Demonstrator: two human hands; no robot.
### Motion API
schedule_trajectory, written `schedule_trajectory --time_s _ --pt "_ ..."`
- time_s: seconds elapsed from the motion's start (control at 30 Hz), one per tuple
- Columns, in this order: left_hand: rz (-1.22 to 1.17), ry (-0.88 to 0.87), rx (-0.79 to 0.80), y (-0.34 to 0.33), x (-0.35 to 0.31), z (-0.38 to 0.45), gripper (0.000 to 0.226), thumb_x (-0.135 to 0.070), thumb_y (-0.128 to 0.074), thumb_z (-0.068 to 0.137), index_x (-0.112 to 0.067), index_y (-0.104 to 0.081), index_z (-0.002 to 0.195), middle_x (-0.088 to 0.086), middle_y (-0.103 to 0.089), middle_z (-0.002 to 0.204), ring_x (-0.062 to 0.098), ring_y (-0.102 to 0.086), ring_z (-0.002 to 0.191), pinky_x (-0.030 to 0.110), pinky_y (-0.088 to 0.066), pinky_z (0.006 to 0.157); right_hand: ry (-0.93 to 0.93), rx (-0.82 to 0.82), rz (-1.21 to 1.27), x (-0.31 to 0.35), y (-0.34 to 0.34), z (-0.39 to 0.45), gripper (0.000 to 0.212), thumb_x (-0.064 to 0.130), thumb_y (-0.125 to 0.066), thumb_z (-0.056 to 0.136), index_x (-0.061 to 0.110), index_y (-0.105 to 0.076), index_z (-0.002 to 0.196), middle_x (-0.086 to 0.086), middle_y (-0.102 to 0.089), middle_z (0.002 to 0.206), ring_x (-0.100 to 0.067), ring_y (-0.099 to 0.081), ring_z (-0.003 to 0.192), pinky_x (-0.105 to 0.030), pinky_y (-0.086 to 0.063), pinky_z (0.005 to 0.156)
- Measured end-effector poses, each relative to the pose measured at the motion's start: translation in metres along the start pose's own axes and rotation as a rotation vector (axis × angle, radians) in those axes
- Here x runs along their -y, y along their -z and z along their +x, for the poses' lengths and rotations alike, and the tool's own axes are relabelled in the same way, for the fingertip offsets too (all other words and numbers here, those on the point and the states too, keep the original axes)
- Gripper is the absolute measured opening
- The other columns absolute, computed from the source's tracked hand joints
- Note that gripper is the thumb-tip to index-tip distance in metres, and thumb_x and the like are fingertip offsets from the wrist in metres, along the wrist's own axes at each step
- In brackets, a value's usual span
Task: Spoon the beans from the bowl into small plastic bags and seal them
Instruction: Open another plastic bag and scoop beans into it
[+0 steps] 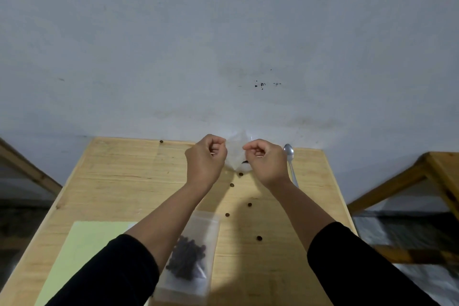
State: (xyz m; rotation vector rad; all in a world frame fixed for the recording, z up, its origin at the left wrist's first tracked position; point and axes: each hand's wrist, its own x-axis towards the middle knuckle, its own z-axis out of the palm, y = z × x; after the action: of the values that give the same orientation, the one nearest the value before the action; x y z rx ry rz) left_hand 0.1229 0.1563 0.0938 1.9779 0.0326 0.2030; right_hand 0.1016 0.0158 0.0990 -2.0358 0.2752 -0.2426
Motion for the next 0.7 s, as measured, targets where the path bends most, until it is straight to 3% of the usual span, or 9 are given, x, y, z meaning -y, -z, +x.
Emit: schedule_trajectory --time_s 0.1,0.17,0.27,0.33,0.4,0.5,0.63,0.7 --pt "-0.052 -0.047 0.120 -0.002 0.004 -0.005 0.008 -0.015 -0.065 0.085 -0.019 -0.068 0.091 -0.011 -0.066 0.078 -0.011 -0.059 0.073 0.003 -0.043 0.064 0.046 0.071 -0.019 0.003 -0.001 0.005 0.022 0.003 -0.057 0.083 0.018 -0.072 0.088 0.002 -0.066 0.079 -0.002 -0.052 0.064 -0.012 -0.045 0.067" --pt "-0.119 -0.064 0.217 -0.001 0.008 -0.006 0.022 -0.018 -0.069 0.084 -0.020 -0.066 0.106 -0.008 -0.069 0.097 -0.012 -0.060 0.088 0.006 -0.047 0.076 0.071 0.098 -0.024 0.002 -0.001 0.006 0.022 0.003 -0.057 0.084 0.016 -0.072 0.092 0.003 -0.066 0.080 -0.001 -0.052 0.064 -0.013 -0.046 0.067" --pt "-0.067 -0.099 0.382 0.002 0.019 -0.004 0.075 -0.032 -0.084 0.066 -0.029 -0.049 0.133 -0.018 -0.053 0.129 -0.007 -0.049 0.116 0.012 -0.038 0.100 0.081 0.111 -0.020 -0.002 -0.001 0.007 0.022 0.003 -0.058 0.084 0.014 -0.073 0.095 0.009 -0.064 0.079 0.007 -0.054 0.062 -0.007 -0.044 0.066" --pt "0.057 -0.146 0.482 0.003 0.022 -0.002 0.110 -0.039 -0.090 0.052 -0.032 -0.030 0.144 -0.022 -0.034 0.143 -0.006 -0.032 0.129 0.011 -0.025 0.105 0.082 0.125 -0.030 -0.005 -0.001 0.007 0.021 0.004 -0.059 0.083 0.013 -0.073 0.095 0.011 -0.064 0.076 0.008 -0.054 0.060 -0.006 -0.044 0.067" --pt "0.142 -0.218 0.559 0.000 0.024 0.002 0.129 -0.042 -0.091 0.047 -0.028 -0.013 0.149 -0.021 -0.018 0.149 -0.007 -0.016 0.135 0.009 -0.015 0.107 0.071 0.164 -0.012 -0.006 0.000 0.008 0.020 0.004 -0.060 0.083 0.013 -0.073 0.094 0.011 -0.065 0.074 0.006 -0.054 0.060 -0.009 -0.045 0.069" --pt "0.184 -0.278 0.577 -0.006 0.026 0.005 0.130 -0.039 -0.090 0.051 -0.027 -0.006 0.149 -0.023 -0.016 0.145 -0.010 -0.017 0.132 -0.001 -0.013 0.100 0.054 0.242 0.024 -0.008 0.002 0.009 0.019 0.005 -0.062 0.082 0.015 -0.073 0.094 0.003 -0.069 0.079 -0.004 -0.058 0.069 -0.017 -0.050 0.076" --pt "0.189 -0.341 0.439 -0.011 0.032 0.007 0.107 -0.031 -0.088 0.056 -0.021 -0.029 0.144 -0.014 -0.034 0.133 -0.002 -0.035 0.122 -0.004 -0.019 0.094 0.074 0.249 -0.013 -0.020 0.011 0.013 0.021 0.005 -0.062 0.082 0.022 -0.073 0.088 -0.020 -0.069 0.083 -0.026 -0.059 0.066 -0.033 -0.053 0.072" --pt "0.184 -0.352 0.416 -0.013 0.034 0.008 0.096 -0.031 -0.087 0.058 -0.022 -0.037 0.140 -0.011 -0.040 0.129 -0.003 -0.038 0.117 -0.001 -0.025 0.095 0.069 0.227 -0.013 -0.026 0.014 0.013 0.022 0.005 -0.061 0.082 0.023 -0.074 0.086 -0.021 -0.068 0.081 -0.039 -0.060 0.072 -0.041 -0.053 0.070"
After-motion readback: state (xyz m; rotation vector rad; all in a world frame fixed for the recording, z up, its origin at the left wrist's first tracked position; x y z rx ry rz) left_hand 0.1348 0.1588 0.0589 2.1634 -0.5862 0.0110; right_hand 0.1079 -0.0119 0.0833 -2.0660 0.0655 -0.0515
